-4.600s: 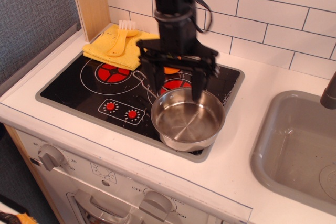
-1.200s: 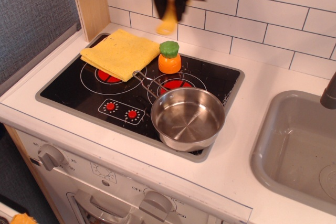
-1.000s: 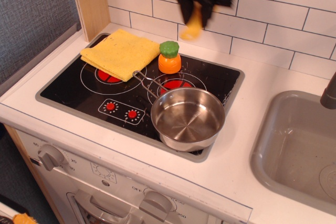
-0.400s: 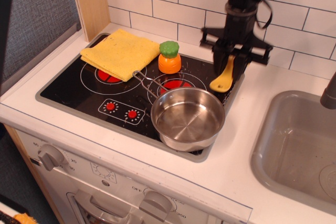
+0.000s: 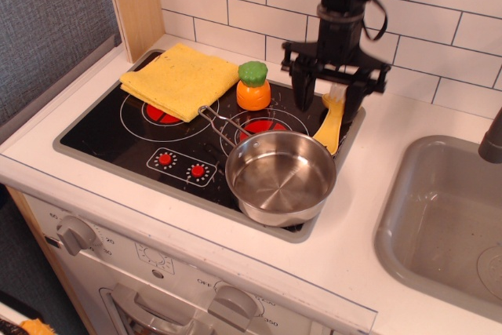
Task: Pick up the yellow brush and place it behind the pan
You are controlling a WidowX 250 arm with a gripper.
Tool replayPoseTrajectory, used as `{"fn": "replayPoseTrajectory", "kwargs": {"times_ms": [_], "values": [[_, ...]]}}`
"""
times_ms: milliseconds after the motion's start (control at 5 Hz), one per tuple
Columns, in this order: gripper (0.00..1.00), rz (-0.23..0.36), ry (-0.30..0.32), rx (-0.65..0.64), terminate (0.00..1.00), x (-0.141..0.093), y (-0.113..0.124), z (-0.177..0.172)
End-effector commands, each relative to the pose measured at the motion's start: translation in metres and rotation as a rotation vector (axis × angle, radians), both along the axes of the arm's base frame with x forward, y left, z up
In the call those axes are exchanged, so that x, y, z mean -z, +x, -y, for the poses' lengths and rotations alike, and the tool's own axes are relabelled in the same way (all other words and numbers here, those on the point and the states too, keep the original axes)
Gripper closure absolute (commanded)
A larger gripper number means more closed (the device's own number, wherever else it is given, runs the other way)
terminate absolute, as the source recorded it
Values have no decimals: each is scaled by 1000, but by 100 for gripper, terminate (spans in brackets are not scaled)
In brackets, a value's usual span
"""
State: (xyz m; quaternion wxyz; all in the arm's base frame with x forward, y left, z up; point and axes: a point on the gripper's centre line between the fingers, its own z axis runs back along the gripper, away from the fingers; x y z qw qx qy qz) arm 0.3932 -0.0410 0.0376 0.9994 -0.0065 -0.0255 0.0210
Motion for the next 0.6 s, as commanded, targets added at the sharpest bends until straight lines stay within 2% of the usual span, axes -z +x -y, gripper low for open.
{"fn": "replayPoseTrajectory", "kwargs": {"times_ms": [0,200,400], "values": [[0,98,-30,39,0,-49,-12,-3],[0,98,-30,39,0,-49,-12,-3],[0,98,-30,39,100,-49,-12,-3]]}}
